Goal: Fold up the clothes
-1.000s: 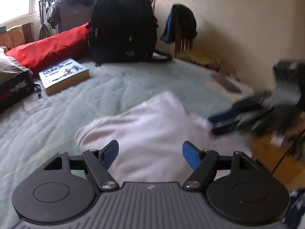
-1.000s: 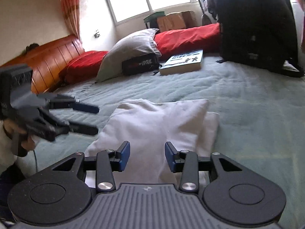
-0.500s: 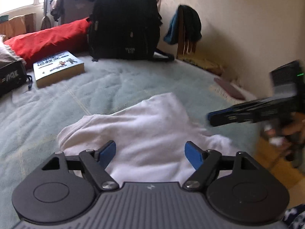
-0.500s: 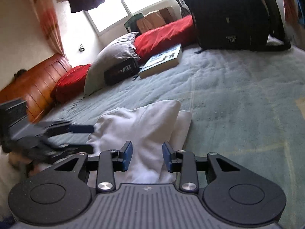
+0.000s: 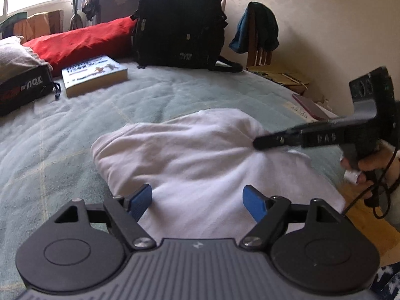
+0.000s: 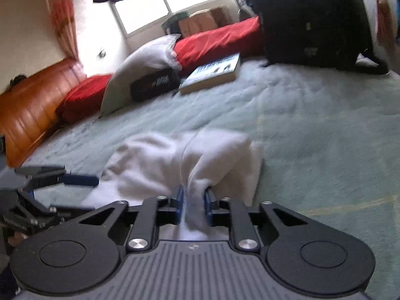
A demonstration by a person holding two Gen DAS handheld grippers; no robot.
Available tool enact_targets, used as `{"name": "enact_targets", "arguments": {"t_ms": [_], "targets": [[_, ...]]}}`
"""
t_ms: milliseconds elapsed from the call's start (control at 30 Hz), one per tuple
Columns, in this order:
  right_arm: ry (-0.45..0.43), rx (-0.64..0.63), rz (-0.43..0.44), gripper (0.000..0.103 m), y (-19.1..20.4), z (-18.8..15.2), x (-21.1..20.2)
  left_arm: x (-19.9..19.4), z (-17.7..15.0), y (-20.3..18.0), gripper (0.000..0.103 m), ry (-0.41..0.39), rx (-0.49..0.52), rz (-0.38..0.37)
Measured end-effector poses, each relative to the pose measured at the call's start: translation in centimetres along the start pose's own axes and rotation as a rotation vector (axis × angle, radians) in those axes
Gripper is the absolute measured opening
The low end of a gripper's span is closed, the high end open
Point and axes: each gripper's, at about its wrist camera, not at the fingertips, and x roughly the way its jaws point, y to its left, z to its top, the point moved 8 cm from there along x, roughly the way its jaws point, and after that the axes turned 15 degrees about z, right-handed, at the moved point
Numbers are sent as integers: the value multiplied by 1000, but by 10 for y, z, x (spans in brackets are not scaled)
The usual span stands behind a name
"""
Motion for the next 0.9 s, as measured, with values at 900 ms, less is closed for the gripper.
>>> {"name": "enact_targets", "arguments": {"t_ms": [900], "targets": [[140, -140, 12, 18, 41, -20, -8, 77, 33, 14, 86, 23, -32, 27]]}}
